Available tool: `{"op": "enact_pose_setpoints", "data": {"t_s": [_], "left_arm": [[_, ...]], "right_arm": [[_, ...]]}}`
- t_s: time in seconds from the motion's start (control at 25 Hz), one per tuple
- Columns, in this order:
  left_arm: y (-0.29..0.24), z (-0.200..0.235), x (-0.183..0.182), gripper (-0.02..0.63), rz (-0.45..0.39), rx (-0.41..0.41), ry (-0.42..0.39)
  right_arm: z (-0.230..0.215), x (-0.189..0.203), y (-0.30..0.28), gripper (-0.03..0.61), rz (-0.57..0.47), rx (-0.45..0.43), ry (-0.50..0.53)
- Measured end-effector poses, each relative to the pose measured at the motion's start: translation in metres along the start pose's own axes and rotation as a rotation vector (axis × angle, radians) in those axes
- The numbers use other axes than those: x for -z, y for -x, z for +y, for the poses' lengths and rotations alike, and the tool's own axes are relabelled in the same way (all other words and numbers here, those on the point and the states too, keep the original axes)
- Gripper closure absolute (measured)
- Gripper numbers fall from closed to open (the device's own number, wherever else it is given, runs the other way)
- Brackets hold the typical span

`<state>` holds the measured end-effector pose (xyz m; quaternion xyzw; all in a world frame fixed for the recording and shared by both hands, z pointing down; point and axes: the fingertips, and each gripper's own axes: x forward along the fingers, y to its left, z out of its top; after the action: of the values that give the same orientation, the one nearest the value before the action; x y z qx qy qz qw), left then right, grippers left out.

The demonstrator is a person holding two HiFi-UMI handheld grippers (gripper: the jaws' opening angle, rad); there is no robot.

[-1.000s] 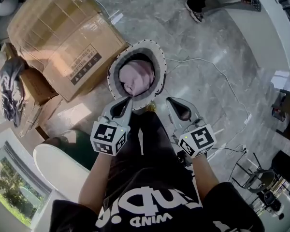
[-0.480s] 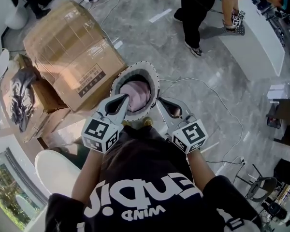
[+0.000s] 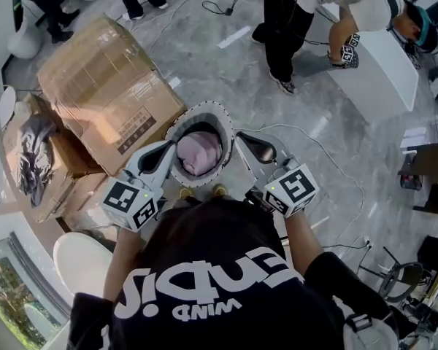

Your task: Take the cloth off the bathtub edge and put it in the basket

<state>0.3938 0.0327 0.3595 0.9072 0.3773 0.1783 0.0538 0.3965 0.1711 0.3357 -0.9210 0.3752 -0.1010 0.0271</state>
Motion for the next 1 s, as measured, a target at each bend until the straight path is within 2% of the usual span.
{"op": "enact_pose_setpoints", "data": {"t_s": [0.2,0.6,1.0], "left_arm": [[0.007,-0.004,-0.012,0.615,-0.036,0.026,-0.038],[0.01,-0.007,-0.01,0.615,-0.058,0.014,-0.004],[0.015,0.007,-0.01,0.615,-0.077,-0.061,0.002]], "right_arm": [[0.005,-0.012,0.001,0.569,-0.01,-0.031,0.021],[0.022,-0.011,-0.002,0.569,-0.005,-0.081,0.021],[0.019,-0.01,-0.003,0.569,-0.03,-0.057,-0.023]]}}
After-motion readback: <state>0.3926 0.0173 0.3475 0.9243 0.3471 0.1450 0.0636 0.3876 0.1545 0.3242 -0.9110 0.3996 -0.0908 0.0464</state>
